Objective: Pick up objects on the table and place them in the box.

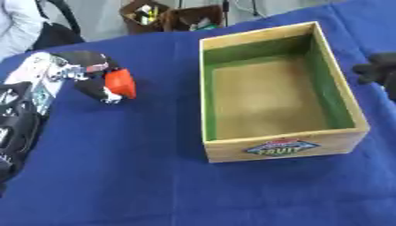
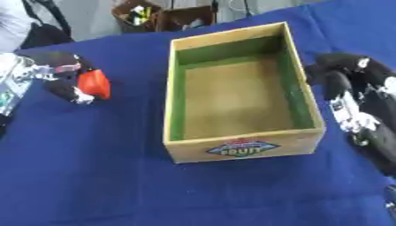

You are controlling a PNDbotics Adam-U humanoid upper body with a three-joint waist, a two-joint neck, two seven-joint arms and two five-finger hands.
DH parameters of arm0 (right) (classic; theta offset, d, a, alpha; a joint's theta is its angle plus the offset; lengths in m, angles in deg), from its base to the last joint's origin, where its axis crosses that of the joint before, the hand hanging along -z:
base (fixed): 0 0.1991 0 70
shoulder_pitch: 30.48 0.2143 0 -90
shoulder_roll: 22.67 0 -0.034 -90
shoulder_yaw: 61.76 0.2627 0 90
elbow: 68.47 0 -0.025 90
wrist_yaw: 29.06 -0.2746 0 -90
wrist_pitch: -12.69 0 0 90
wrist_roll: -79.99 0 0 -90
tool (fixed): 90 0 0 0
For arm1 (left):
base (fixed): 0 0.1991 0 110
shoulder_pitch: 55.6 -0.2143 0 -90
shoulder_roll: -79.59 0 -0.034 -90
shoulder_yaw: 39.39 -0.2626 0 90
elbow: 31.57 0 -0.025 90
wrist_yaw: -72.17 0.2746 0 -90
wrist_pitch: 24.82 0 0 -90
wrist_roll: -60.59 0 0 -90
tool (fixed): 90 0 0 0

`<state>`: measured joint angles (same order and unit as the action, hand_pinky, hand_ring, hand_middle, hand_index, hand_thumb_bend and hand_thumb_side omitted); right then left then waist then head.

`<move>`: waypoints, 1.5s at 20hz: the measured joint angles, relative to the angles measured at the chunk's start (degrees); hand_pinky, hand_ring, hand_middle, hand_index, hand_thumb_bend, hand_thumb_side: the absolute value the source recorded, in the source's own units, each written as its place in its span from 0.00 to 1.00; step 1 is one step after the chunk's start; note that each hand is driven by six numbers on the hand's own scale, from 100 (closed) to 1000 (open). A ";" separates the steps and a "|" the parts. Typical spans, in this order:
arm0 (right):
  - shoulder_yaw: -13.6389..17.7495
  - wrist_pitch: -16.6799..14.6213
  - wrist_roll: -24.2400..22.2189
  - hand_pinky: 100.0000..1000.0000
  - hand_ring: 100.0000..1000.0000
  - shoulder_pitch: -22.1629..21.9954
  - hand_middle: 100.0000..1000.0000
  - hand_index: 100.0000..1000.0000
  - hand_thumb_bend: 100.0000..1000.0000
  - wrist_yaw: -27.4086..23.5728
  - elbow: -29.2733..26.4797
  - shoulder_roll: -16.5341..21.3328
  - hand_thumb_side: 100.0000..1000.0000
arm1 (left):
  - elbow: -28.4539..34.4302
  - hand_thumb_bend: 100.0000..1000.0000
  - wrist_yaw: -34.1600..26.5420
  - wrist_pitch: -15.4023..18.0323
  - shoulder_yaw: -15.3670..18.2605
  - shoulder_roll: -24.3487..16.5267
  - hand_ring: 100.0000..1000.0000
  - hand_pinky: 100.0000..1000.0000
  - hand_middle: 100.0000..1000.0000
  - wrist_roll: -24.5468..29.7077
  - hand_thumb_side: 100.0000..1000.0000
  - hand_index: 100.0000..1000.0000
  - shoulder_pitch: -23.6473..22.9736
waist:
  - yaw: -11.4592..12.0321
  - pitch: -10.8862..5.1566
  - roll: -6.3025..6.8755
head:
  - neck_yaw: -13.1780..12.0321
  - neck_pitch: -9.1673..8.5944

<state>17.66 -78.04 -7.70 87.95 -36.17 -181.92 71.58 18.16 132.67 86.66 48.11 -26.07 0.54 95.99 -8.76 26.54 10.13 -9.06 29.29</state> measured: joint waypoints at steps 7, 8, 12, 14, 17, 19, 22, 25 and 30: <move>0.02 0.00 0.00 0.94 0.80 -0.18 0.53 0.76 0.00 0.00 0.00 0.21 0.49 | 0.35 0.09 0.18 -0.73 0.00 0.43 0.48 0.37 0.38 -5.78 0.53 0.67 -0.03 | 0.00 0.20 0.00 | 0.00 -0.12; 0.02 0.00 0.00 0.94 0.80 -0.19 0.53 0.76 0.00 0.00 0.00 0.21 0.49 | 0.35 0.04 0.38 -0.98 0.00 0.43 0.48 0.37 0.39 -6.78 0.52 0.67 -0.05 | 0.00 0.22 0.00 | 0.01 -0.12; 0.03 0.02 -0.01 0.94 0.80 -0.25 0.53 0.76 0.00 0.00 0.00 0.21 0.49 | 0.52 0.00 1.35 -2.07 -0.02 0.43 0.46 0.35 0.38 -10.66 0.46 0.66 -0.05 | 0.16 0.23 0.01 | 0.04 -0.12; 0.03 0.02 -0.01 0.94 0.80 -0.27 0.53 0.76 0.00 0.00 0.00 0.21 0.49 | 0.70 0.00 1.74 -2.48 -0.03 0.43 0.45 0.34 0.37 -11.83 0.45 0.65 -0.05 | 0.29 0.23 0.01 | 0.08 -0.11; 0.08 0.04 0.01 0.94 0.80 -0.72 0.53 0.76 0.00 0.00 0.00 0.21 0.48 | 1.27 0.00 1.86 -3.09 -0.06 0.43 0.42 0.31 0.35 -13.13 0.38 0.63 -0.05 | 0.82 0.01 0.00 | 0.19 0.13; 0.18 0.11 0.08 0.94 0.80 -0.74 0.53 0.76 0.00 0.00 0.00 0.21 0.48 | 2.15 0.00 1.70 -3.48 -0.20 0.43 0.41 0.29 0.33 -13.72 0.36 0.62 -0.05 | 1.10 -0.54 -0.03 | 0.37 0.43; 0.33 0.20 0.17 0.94 0.80 -1.00 0.53 0.76 0.00 0.00 0.00 0.20 0.48 | 3.58 0.00 0.21 -3.76 -0.49 0.43 0.40 0.27 0.32 -14.06 0.34 0.61 -0.05 | 1.52 -1.18 -0.24 | 0.61 0.91; 0.34 0.26 0.24 0.93 0.80 -1.21 0.53 0.76 0.00 0.00 0.00 0.18 0.48 | 5.37 0.00 -1.85 -3.91 -0.92 0.43 0.37 0.23 0.29 -13.91 0.32 0.58 -0.05 | 1.84 -1.65 -0.57 | 0.76 1.31; 0.35 0.29 0.27 0.93 0.80 -1.51 0.53 0.76 0.00 0.00 0.00 -0.11 0.48 | 10.17 0.00 -6.70 -4.22 -2.17 0.43 0.35 0.20 0.27 -12.66 0.30 0.55 -0.04 | 2.49 -2.84 -0.79 | 1.31 1.93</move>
<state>18.00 -77.75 -7.44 86.44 -36.16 -181.92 71.47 28.33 125.97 82.44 45.94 -25.64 -12.13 95.94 -6.27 23.70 9.34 -7.75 31.22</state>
